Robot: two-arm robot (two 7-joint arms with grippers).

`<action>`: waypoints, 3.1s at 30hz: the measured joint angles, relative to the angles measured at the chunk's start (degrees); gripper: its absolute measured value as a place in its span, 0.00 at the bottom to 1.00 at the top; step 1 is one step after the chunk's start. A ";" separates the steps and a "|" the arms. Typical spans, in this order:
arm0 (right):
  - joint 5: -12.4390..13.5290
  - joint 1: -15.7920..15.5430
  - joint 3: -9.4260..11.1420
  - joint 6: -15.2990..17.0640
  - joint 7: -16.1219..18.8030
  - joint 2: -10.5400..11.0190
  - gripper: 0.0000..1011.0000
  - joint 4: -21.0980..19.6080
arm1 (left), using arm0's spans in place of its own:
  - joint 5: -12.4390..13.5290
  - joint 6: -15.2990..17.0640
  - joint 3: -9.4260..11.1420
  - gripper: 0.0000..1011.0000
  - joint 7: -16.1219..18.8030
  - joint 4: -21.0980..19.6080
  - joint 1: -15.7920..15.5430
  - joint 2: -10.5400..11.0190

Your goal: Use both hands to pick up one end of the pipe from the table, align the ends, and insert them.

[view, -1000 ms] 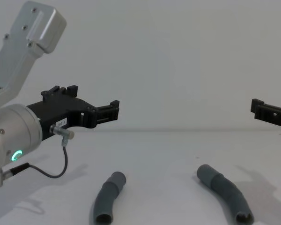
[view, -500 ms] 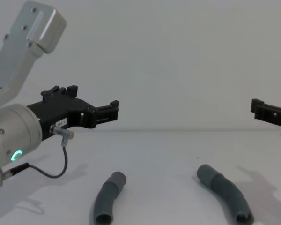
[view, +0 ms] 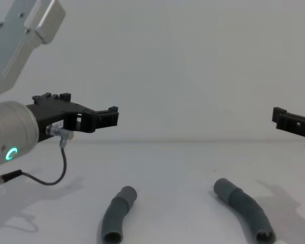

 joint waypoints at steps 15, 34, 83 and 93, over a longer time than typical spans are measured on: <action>0.00 0.00 0.00 0.00 0.00 0.00 0.99 0.00 | -2.00 19.72 -3.01 0.99 6.64 -7.21 0.12 -4.08; 0.00 0.00 0.00 0.00 0.00 0.00 0.99 0.00 | -9.83 33.58 -8.93 0.99 2.87 -10.00 -1.71 -6.57; 0.00 0.00 0.00 0.00 0.00 0.00 0.99 0.00 | -13.80 44.77 -10.41 0.99 -2.73 -8.39 0.98 -7.69; 0.00 0.00 0.00 0.00 0.00 0.00 0.99 0.00 | -12.41 44.99 -8.99 0.99 -2.29 -7.40 0.57 -8.13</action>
